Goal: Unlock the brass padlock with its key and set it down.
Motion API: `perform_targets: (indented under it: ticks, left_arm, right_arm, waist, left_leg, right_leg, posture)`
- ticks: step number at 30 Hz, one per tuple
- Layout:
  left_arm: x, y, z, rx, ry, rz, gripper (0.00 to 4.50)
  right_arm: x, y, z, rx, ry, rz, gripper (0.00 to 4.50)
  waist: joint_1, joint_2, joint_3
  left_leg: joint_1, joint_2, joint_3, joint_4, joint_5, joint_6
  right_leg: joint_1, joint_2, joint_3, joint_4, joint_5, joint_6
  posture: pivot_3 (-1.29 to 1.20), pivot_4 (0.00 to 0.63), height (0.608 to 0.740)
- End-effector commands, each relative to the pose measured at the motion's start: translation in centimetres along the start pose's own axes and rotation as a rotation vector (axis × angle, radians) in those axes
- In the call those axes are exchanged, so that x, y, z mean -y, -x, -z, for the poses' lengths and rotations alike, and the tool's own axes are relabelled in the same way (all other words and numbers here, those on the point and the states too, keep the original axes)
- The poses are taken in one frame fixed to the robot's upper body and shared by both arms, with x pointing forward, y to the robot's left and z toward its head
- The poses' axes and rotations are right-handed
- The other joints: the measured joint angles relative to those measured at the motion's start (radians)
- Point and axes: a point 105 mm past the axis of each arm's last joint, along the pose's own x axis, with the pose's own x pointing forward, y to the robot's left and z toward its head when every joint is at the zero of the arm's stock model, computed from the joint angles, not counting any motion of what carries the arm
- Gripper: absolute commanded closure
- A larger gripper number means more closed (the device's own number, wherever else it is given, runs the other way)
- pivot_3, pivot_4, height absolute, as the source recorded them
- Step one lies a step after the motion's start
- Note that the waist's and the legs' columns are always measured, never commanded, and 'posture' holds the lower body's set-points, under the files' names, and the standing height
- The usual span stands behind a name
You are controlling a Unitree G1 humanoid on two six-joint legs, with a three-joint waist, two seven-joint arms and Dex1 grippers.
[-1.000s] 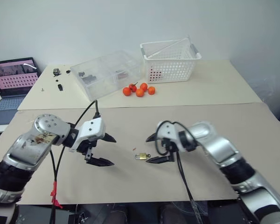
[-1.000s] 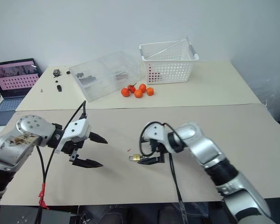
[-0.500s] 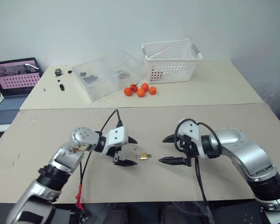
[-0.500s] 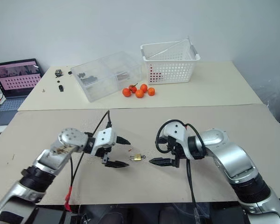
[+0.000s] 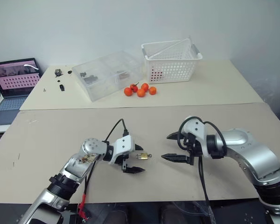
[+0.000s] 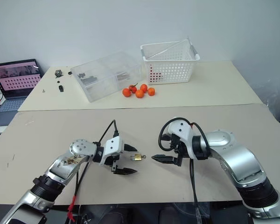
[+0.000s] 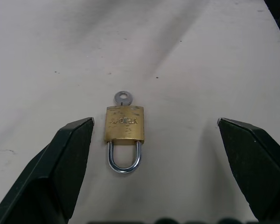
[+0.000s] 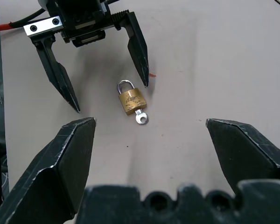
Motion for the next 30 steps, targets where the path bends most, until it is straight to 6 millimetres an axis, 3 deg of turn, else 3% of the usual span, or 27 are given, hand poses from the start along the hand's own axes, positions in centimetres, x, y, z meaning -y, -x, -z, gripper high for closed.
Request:
perform_targets:
  ticks: [1,9,12,20,25,30]
  left_arm:
    - [-0.4,0.0,-0.3,0.031,0.018,-0.029,0.00]
    - [-1.0,-0.2,0.0,0.004,-0.024,-0.049,0.00]
    - [-0.9,-0.4,0.1,0.004,-0.029,-0.044,0.62]
    - [-0.7,-0.8,0.2,0.021,-0.014,-0.034,3.66]
    - [-0.6,-1.0,0.3,0.021,0.000,-0.029,3.67]
    - [-1.7,0.1,-0.2,0.025,0.016,-0.041,3.67]
  right_arm:
    - [0.0,0.6,-1.0,0.022,0.036,0.016,0.02]
    - [0.3,0.7,-1.2,0.012,0.050,0.022,0.02]
    - [0.3,0.7,-1.2,0.012,0.051,0.023,0.00]
    - [0.4,0.8,-1.1,0.006,0.057,0.029,0.00]
    - [0.4,0.9,-1.1,0.002,0.059,0.031,0.00]
    - [0.5,1.1,-1.0,-0.006,0.074,0.035,0.00]
  waist:
    - [0.000,0.000,0.000]
    - [0.000,0.000,0.000]
    - [0.001,0.000,0.000]
    - [0.001,0.000,0.000]
    - [0.000,0.000,0.000]
    - [0.000,0.000,0.000]
  left_leg:
    - [0.000,0.000,0.000,0.000,0.000,0.000]
    - [0.000,0.000,0.001,0.000,0.000,0.000]
    - [0.000,0.000,0.001,0.000,0.000,0.000]
    - [0.000,0.000,0.001,0.000,0.000,0.000]
    - [0.000,0.000,0.001,0.000,0.000,0.000]
    - [0.000,0.000,0.001,0.000,0.000,0.000]
  right_leg:
    - [0.000,0.000,0.001,0.000,0.000,0.000]
    - [0.000,0.000,0.001,0.000,0.000,0.000]
    - [0.000,0.000,0.001,0.000,0.000,0.000]
    - [0.000,0.000,0.002,0.000,0.000,0.000]
    - [0.000,0.000,0.002,0.000,0.000,0.000]
    - [0.000,0.000,0.002,0.000,0.000,0.000]
  posture:
    - [0.00,0.150,0.740]
    - [0.00,0.150,0.740]
    - [0.00,0.150,0.740]
    - [0.00,0.150,0.740]
    - [0.00,0.150,0.740]
    - [0.00,0.150,0.740]
